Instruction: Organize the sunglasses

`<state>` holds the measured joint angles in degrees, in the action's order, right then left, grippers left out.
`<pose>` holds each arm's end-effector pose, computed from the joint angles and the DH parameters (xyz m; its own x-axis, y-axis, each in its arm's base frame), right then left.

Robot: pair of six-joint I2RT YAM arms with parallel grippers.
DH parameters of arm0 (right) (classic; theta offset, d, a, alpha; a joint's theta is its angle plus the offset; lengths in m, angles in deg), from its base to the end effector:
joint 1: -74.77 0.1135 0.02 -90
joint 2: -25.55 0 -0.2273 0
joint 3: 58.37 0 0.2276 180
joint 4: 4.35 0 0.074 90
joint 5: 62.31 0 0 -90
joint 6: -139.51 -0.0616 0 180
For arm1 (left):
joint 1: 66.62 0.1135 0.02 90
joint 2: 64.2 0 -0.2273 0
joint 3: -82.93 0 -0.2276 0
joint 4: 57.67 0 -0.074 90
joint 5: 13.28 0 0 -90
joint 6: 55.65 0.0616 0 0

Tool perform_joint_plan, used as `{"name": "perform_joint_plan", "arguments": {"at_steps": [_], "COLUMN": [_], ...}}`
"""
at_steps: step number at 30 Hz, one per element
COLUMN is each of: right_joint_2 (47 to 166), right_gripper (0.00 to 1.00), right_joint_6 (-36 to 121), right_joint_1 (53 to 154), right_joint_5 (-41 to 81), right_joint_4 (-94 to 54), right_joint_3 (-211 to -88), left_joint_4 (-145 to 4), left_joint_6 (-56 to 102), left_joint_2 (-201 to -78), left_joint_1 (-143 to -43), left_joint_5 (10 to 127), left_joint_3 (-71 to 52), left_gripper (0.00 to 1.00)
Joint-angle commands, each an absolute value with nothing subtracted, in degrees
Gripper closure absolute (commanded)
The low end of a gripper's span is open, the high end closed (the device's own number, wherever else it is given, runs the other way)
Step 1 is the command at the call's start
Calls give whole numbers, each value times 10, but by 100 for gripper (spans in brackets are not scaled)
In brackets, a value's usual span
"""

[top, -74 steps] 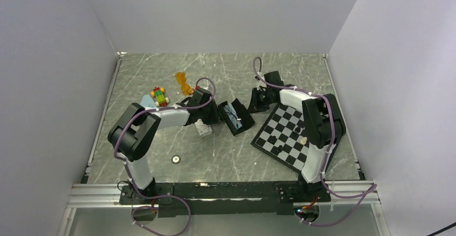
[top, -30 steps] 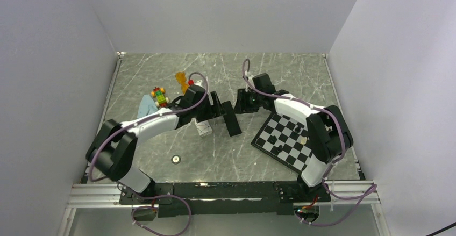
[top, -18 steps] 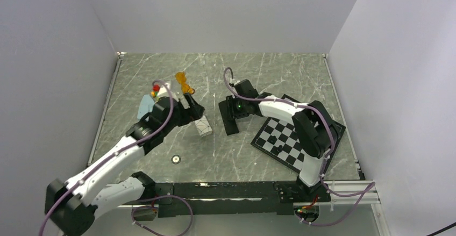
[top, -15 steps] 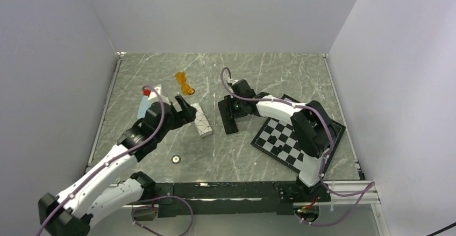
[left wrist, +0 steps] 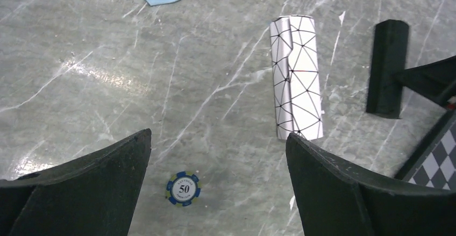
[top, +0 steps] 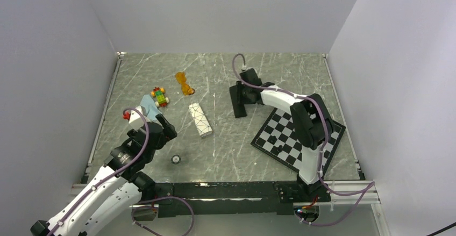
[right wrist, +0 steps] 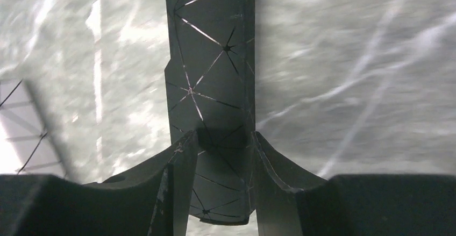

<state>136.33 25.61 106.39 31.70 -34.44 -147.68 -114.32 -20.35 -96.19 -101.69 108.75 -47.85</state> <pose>0.3400 0.2043 0.1366 -0.8067 -0.0221 -0.5906 -0.1741 0.9638 0.2018 0.1351 -0.0549 0.2212 -0.4242 -0.5476 -0.7213 -0.3365 0.8348 -0.4359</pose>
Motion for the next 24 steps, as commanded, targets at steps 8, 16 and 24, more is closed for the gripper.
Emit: {"name": "perform_joint_plan", "arguments": {"at_steps": [8,16,24], "right_joint_2": [1301,1046,962], "right_gripper": [42,0,0], "right_joint_6": [346,381,310], "right_joint_1": [990,1039,1040], "right_joint_5": [347,314,57], "right_joint_4": [-361,-181,-5], "right_joint_3": [-1466,-1324,-1219], "left_joint_4": [-1115,-1044,-1050], "left_joint_6": [-177,-129,-128], "left_joint_2": [-996,-998,-940], "left_joint_1": [-987,-896,-860], "left_joint_5": [1059,943,939], "left_joint_3": [-476,-503,-512], "left_gripper": [1,1,1]}}
